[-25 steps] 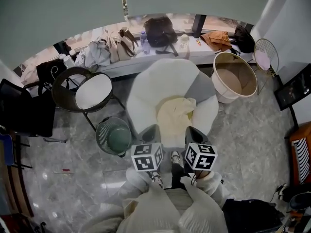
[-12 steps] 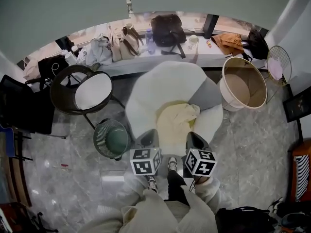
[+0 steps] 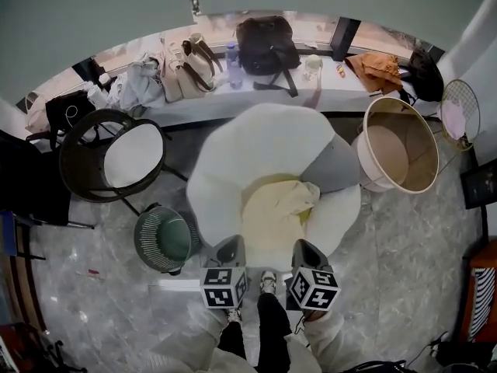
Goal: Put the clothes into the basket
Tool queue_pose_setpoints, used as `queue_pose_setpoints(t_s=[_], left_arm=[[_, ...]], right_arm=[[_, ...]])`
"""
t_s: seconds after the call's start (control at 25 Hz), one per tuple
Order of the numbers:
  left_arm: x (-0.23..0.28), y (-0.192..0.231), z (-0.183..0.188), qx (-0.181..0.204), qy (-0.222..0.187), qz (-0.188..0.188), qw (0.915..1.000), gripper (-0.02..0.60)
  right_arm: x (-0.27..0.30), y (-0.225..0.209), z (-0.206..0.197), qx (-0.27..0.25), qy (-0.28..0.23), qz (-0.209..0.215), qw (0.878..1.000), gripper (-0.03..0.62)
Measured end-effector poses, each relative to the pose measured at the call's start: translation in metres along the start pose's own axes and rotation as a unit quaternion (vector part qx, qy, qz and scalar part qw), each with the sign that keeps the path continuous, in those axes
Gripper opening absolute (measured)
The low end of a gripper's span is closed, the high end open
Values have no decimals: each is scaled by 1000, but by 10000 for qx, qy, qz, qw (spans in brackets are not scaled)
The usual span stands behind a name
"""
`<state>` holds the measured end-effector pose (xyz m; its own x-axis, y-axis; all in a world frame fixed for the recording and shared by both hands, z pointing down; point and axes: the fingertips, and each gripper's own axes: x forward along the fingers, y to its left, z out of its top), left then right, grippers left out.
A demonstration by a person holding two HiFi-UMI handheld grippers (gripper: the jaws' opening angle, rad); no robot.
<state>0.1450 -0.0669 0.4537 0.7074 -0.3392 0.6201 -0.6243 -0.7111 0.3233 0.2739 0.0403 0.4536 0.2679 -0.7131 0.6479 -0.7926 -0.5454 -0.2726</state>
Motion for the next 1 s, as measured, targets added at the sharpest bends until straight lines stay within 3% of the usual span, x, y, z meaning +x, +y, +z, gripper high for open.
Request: queue_pose_setpoints(t_s=[0.6, 1.0], left_arm=[[165, 57, -118, -93, 415, 185, 9989, -4], [228, 72, -190, -208, 892, 324, 9953, -4]], right_arm=[[172, -78, -107, 260, 603, 120, 9978, 25], [244, -119, -164, 234, 1001, 177, 9945, 26]])
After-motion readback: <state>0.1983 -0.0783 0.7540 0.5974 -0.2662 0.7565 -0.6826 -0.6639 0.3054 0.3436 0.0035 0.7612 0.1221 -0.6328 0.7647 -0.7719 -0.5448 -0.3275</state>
